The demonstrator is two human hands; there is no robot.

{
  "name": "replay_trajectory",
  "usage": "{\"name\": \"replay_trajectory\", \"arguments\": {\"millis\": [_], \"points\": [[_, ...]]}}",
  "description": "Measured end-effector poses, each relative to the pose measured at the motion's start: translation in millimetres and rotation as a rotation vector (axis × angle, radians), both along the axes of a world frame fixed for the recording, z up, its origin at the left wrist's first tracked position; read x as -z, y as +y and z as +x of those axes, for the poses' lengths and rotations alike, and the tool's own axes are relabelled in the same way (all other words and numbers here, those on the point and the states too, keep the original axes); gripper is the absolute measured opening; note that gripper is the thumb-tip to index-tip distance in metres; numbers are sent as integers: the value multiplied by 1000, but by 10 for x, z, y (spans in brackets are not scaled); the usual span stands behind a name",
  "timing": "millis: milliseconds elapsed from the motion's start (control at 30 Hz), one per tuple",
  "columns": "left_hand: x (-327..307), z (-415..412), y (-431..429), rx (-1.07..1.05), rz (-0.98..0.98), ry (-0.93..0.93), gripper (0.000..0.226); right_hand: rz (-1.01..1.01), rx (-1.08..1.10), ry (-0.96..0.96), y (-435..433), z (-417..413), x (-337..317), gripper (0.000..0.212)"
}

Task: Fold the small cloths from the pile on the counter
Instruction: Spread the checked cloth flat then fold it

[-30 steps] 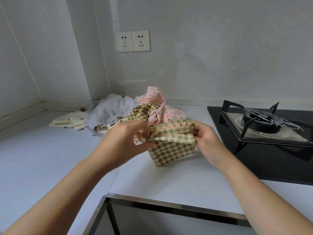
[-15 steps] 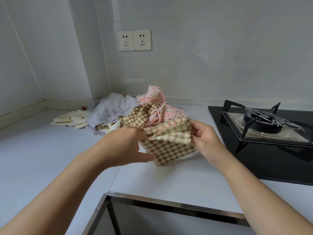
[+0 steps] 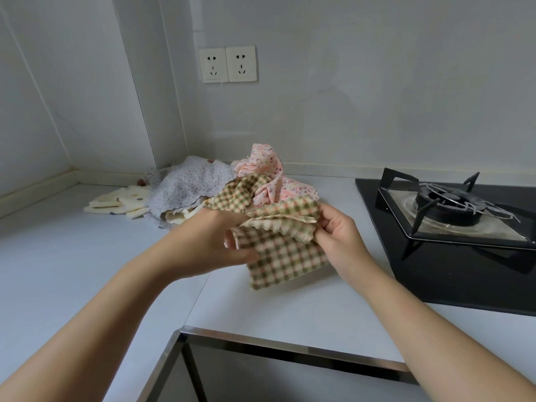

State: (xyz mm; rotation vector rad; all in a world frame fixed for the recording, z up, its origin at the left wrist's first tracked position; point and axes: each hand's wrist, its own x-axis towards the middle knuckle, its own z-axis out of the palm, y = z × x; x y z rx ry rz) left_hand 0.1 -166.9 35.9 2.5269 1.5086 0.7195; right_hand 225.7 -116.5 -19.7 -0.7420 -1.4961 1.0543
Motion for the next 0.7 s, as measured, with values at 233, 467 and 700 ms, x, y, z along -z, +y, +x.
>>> {"name": "replay_trajectory", "arguments": {"millis": [233, 467, 700], "points": [[229, 60, 161, -46, -385, -868, 34, -155, 56, 50, 37, -157, 170, 20], [415, 430, 340, -374, -702, -1143, 14, -108, 357, -30, 62, -136, 271, 33], [135, 829, 810, -603, -104, -648, 28, -151, 538, -137, 428, -157, -268, 32]]}}
